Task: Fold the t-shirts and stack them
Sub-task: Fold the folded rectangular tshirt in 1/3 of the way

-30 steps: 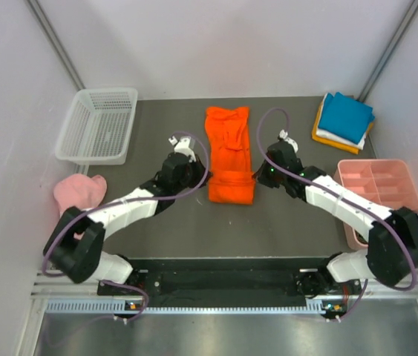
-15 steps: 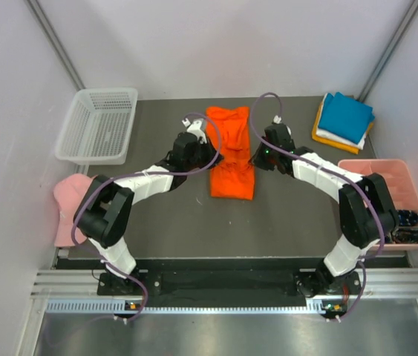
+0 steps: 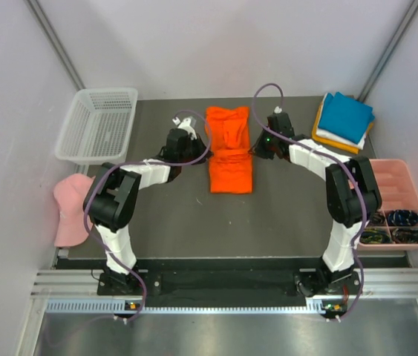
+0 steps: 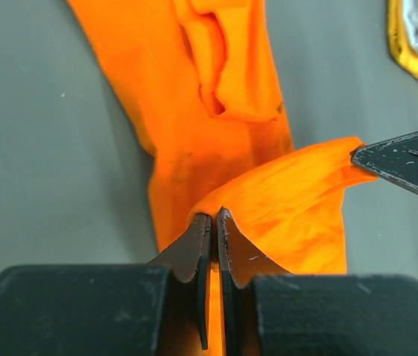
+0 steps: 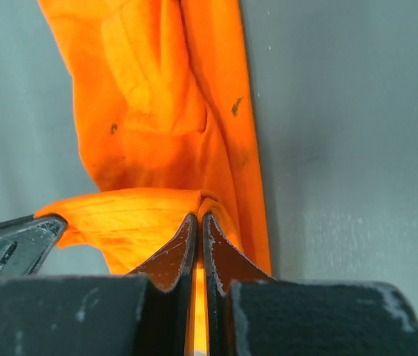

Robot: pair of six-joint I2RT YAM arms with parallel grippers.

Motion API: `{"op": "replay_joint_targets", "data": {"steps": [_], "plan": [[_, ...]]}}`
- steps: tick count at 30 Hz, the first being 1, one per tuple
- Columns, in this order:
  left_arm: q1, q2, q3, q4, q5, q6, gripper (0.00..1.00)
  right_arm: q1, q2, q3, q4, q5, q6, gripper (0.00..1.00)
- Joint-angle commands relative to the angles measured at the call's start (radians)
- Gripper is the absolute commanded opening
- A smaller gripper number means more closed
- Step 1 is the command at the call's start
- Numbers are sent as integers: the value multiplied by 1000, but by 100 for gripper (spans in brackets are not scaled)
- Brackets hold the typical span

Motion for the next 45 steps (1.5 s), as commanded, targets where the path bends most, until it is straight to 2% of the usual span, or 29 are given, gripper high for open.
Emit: {"op": "replay_joint_targets", "data": {"steps": [1, 4, 13, 14, 16, 17, 18, 21, 24, 26, 35, 39, 45], "plan": [[14, 34, 38, 77, 30, -2, 0, -18, 44, 67, 34, -30, -17, 0], [19, 51, 43, 81, 34, -4, 0, -19, 72, 83, 36, -38, -19, 0], [44, 66, 54, 100, 37, -10, 21, -29, 119, 124, 40, -53, -32, 0], [47, 66, 58, 101, 39, -10, 29, -33, 125, 130, 40, -56, -32, 0], [54, 69, 71, 101, 39, -13, 41, -39, 130, 144, 56, -73, -40, 9], [57, 71, 74, 103, 40, -14, 48, -42, 133, 147, 62, -82, -41, 14], [60, 73, 78, 104, 40, -22, 60, -50, 133, 153, 68, -93, -46, 24], [86, 73, 83, 137, 47, -53, 75, -62, 121, 156, 106, -111, -60, 37], [117, 74, 86, 184, 80, -88, 77, -81, 96, 138, 178, -149, -75, 46], [129, 63, 83, 186, 91, -90, 77, -87, 83, 136, 211, -160, -89, 49], [139, -108, -37, 160, 65, -90, 77, -73, -51, 35, 188, -335, -201, 53], [139, -147, -72, 146, 59, -90, 77, -18, -114, 14, 90, -326, -262, 56], [139, -168, -109, 134, 41, -90, 77, 50, -106, -14, 75, -369, -255, 61]]}}
